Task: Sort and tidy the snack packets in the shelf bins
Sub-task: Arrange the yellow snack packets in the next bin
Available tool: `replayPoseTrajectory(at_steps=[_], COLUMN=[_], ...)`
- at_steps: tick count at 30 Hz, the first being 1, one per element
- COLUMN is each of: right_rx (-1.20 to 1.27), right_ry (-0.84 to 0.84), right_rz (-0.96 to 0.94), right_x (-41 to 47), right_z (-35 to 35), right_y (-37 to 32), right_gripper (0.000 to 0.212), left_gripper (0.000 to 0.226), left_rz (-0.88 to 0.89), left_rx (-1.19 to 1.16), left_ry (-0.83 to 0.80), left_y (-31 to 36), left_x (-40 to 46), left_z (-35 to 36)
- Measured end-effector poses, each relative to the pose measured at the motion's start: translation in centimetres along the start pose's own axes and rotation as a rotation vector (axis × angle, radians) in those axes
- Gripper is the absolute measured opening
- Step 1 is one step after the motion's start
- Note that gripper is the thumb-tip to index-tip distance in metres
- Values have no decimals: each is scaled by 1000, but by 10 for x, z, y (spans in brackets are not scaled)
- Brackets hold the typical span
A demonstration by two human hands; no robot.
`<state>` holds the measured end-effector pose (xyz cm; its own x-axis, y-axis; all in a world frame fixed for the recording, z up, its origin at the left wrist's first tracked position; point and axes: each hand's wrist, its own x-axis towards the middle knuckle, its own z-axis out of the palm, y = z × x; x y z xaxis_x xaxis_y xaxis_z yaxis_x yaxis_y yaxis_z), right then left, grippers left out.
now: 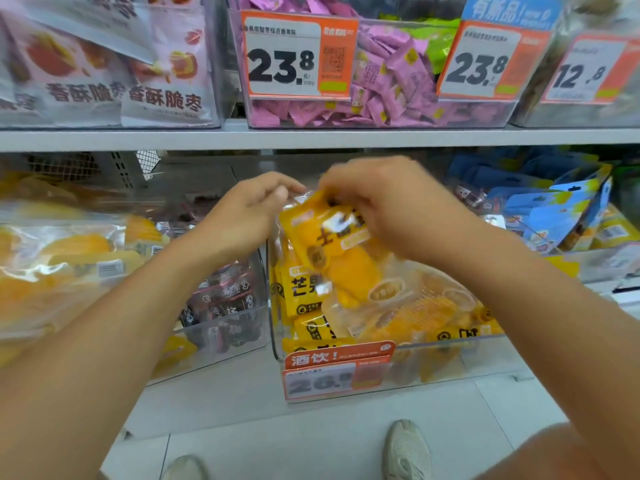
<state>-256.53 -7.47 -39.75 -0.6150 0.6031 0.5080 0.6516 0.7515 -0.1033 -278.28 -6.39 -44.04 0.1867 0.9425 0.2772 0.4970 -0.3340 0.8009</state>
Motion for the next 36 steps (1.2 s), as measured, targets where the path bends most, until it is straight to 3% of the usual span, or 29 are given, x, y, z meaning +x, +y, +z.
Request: replayPoseTrajectory(at_steps=[2,4,6,8,10,12,18,21,23,26,29,32,36], right_rx=[27,124,288,393,246,47,79,328,509,466,523,711,698], right_ry=[-168,-186,-183,-329,-602,-743,-438,-159,-192,-290,-130,-1,-176], right_rz=[56,193,313,461,533,479,322,384,444,444,481,553,562], right_x=[3,6,7,2,-7,-13,-6,-3,-6,-14,-17,-19,-24], right_z=[16,23,12,-9,-25,-24,-26,-39,-45,-45,-45,-49,-29], right_y=[-4,-4,-3,0,0,-4,3,10,14,21,30,42,42], right_gripper=[24,26,41,66,86,77,32,20,23,37,45,37,21], left_gripper=[49,58,59,69,60,49,51,58,56,58,60,60,44], left_rz=[-65,-65,8,43,67,92,83,65,77,94,100,123,123], left_rx=[-108,-131,92,271,262,236,223,159,135,89,61,48,-49], left_ry=[3,-98,-234,-282,-228,-177,-228,-220,-239,-237,-163,-99,-18], left_y=[6,8,7,6,6,7,9,11,9,4,1,3,13], left_x=[-6,-7,-8,-12,-11,-10,-11,-13,-11,-8,-3,0,0], left_z=[-4,-10,-11,-10,-8,-8,-12,-12,-14,-18,-21,-19,-14])
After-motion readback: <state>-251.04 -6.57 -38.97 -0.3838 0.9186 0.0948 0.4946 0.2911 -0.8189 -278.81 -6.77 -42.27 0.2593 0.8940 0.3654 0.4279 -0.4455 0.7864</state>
